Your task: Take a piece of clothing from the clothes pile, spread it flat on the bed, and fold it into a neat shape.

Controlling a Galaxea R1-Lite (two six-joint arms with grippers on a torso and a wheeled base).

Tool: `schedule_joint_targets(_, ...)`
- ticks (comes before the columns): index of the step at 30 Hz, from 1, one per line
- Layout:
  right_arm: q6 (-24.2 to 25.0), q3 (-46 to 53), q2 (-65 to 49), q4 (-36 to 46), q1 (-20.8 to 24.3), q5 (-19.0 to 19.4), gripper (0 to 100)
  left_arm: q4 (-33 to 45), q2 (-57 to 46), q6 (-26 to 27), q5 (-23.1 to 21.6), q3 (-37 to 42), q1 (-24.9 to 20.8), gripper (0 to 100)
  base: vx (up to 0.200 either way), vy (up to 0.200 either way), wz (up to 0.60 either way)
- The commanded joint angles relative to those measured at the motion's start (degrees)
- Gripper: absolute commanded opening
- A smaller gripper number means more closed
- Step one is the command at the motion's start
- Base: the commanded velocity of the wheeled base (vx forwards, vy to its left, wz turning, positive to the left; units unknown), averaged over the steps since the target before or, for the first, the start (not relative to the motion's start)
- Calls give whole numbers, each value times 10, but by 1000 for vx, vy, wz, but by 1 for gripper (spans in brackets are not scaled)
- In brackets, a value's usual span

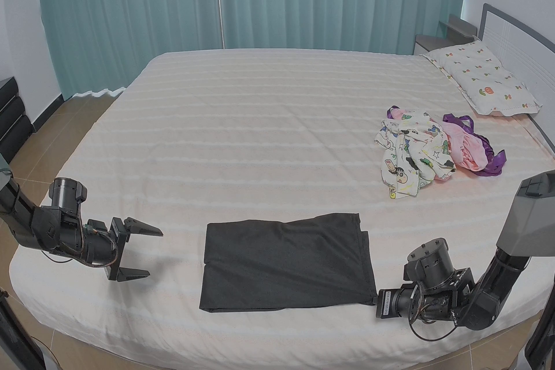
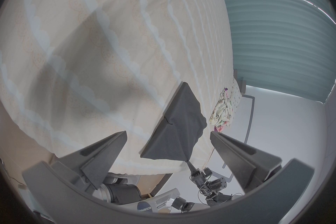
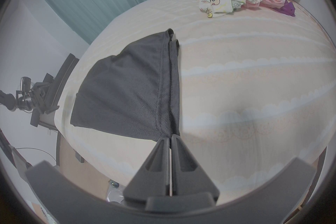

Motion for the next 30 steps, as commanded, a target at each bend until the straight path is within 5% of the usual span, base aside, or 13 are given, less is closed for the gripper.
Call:
schedule_joint_targets(1,-3,1,19,0,-4,0,0,0,1,0,0,0,0,100,0,0,0)
schedule_joint_targets(2,-3,1,19,0,-4,0,0,0,1,0,0,0,0,100,0,0,0)
schedule_joint_targets(3,-4,1,19,0,-4,1,100,0,1,0,0,0,0,100,0,0,0)
schedule_joint_targets(16,39,-60,-7,-48,-48,25,100,0,1,0,0,0,0,100,0,0,0)
schedule_joint_targets(21,102,-176,66,-41,-75,24,100,0,1,0,0,0,0,100,0,0,0)
schedule_joint_targets(30,102,-309,174,-39,-106,18,100,0,0,-1,0,1,0,100,0,0,0)
